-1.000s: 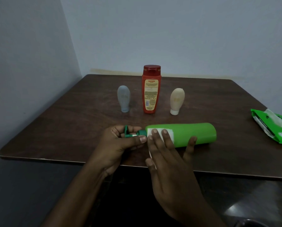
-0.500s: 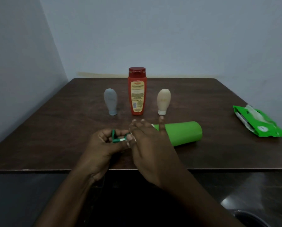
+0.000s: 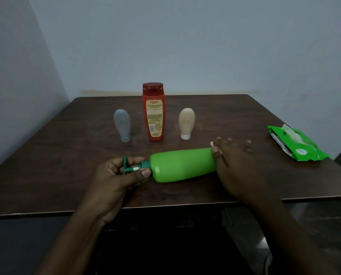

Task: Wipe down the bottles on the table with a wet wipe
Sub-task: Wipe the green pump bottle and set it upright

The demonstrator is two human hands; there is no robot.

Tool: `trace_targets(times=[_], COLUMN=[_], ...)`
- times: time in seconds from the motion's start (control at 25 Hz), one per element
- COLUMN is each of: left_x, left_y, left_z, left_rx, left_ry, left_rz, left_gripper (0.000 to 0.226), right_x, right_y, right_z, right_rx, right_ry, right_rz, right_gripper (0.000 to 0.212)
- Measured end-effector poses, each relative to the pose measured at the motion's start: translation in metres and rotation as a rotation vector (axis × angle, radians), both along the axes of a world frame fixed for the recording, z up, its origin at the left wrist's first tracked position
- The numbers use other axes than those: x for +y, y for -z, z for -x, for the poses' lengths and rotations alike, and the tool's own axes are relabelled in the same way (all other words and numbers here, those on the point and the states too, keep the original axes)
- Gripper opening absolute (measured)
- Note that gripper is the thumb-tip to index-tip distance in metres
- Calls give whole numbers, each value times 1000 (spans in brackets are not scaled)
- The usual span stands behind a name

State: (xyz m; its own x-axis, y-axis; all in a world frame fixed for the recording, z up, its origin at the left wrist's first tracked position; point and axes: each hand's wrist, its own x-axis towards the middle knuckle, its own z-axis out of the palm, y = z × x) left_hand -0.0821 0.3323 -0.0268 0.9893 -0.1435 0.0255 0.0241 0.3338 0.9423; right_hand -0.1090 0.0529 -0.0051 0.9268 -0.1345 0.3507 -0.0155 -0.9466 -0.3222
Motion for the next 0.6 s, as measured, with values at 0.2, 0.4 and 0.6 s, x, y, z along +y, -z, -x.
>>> trace_targets(times=[0.2,0.4,0.6], left_x=[0,0,-3], left_y=[1,-3,-9], left_z=[0,3,3], left_rx=[28,64,54], left_ry=[6,-4,-50], left_rz=[6,35,37], left_gripper=[89,54,66], right_x=[55,106,65], right_y=[28,36,31], right_z=[26,51,41], right_rx=[-182,-246,-219], right_ry=[-119,-473,-357], right_rz=[-54,33,89], right_gripper=[56,57,58])
